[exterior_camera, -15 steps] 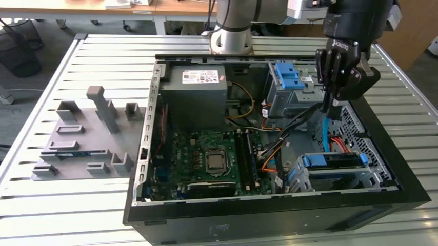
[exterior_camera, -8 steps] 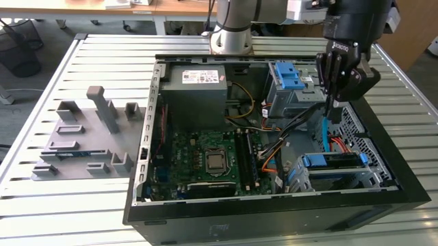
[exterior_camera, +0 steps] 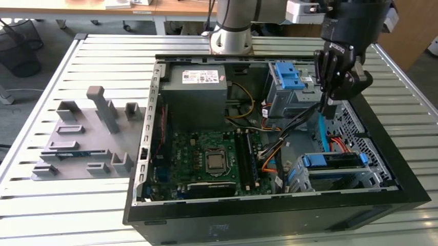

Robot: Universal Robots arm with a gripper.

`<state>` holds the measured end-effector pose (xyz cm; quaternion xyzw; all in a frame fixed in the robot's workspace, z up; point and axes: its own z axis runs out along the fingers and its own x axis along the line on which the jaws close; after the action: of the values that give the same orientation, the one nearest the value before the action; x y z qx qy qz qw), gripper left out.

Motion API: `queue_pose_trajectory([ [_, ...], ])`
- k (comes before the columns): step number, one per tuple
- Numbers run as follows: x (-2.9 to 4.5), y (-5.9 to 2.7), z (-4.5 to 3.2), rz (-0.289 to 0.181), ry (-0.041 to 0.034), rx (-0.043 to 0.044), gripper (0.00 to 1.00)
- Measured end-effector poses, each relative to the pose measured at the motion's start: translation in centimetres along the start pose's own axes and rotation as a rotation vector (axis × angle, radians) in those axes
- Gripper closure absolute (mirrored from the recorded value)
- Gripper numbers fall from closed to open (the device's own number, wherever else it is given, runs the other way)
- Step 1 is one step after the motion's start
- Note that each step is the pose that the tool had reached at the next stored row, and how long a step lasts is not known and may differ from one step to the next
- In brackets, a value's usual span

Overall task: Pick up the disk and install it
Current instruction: 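Insert the second disk wire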

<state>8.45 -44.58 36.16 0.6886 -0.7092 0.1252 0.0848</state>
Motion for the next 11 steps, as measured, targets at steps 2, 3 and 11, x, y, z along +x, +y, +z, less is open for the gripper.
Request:
queue_pose_trajectory([
  [2,0.16,0.00,0.20,0.001,-0.0131,-0.0005,0.84],
  [3,0.31,0.00,0.31,0.001,-0.0171,-0.0007,0.84],
  [11,2.07,0.00,1.47,0.002,-0.0420,-0.0015,0.84],
])
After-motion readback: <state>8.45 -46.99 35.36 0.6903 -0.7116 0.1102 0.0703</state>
